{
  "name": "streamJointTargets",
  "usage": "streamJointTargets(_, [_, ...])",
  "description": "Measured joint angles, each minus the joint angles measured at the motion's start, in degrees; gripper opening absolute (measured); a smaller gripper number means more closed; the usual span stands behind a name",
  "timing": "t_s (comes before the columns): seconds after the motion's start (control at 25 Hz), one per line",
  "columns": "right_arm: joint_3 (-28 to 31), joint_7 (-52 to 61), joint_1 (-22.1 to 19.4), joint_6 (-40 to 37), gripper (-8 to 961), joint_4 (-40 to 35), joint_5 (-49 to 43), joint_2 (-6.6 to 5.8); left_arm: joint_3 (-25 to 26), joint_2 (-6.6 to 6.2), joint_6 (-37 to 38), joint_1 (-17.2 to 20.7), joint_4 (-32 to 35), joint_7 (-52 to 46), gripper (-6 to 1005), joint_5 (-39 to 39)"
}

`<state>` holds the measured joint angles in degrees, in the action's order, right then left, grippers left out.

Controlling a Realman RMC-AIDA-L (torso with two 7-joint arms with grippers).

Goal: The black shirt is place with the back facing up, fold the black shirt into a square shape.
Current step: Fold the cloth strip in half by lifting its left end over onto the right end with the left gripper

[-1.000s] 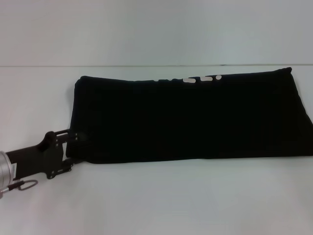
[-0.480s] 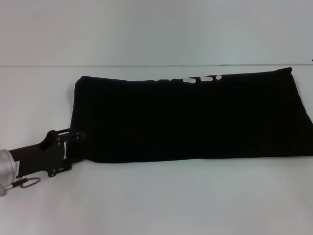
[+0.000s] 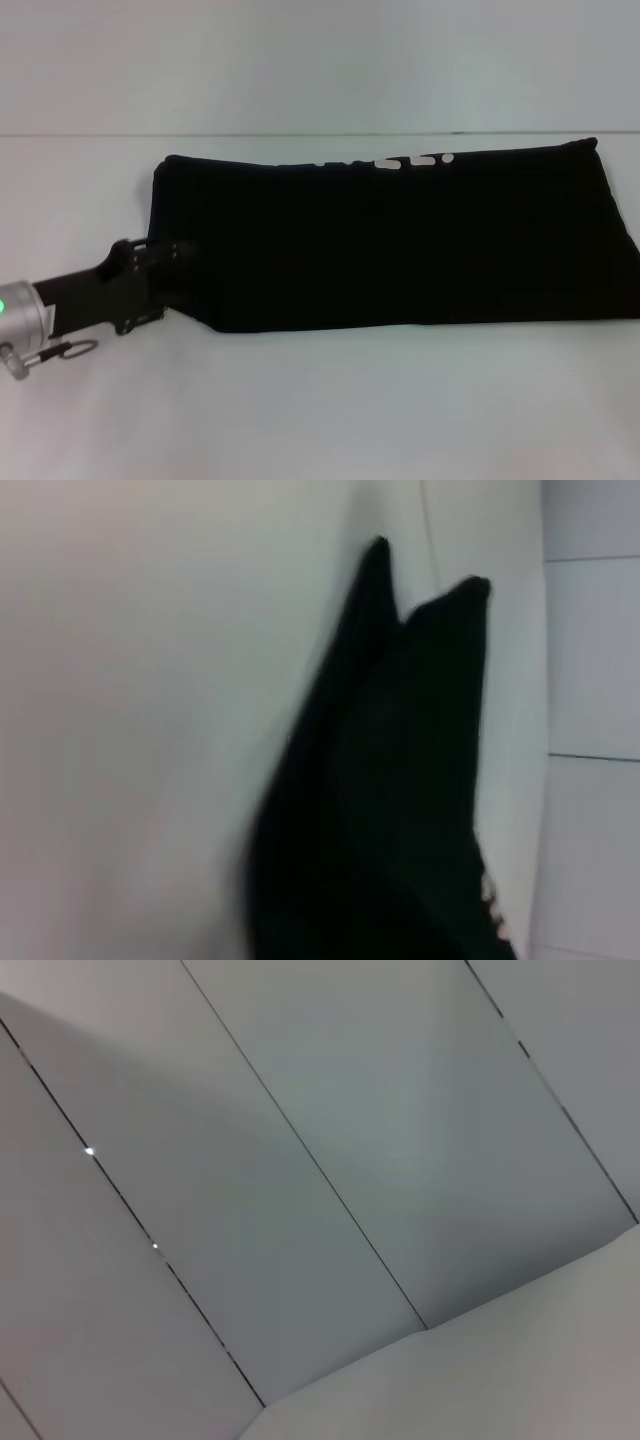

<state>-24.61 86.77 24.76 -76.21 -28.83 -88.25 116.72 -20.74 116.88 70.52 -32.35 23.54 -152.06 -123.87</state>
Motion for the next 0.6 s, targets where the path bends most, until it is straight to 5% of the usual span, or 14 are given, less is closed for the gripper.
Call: streamJointTargets(0.6, [0.09,-0.18,0.26,0.89,789,0.00,0.01,0.00,0.05,-0.41,-1.04,2.03,0.45,-2.49,658,-3.13])
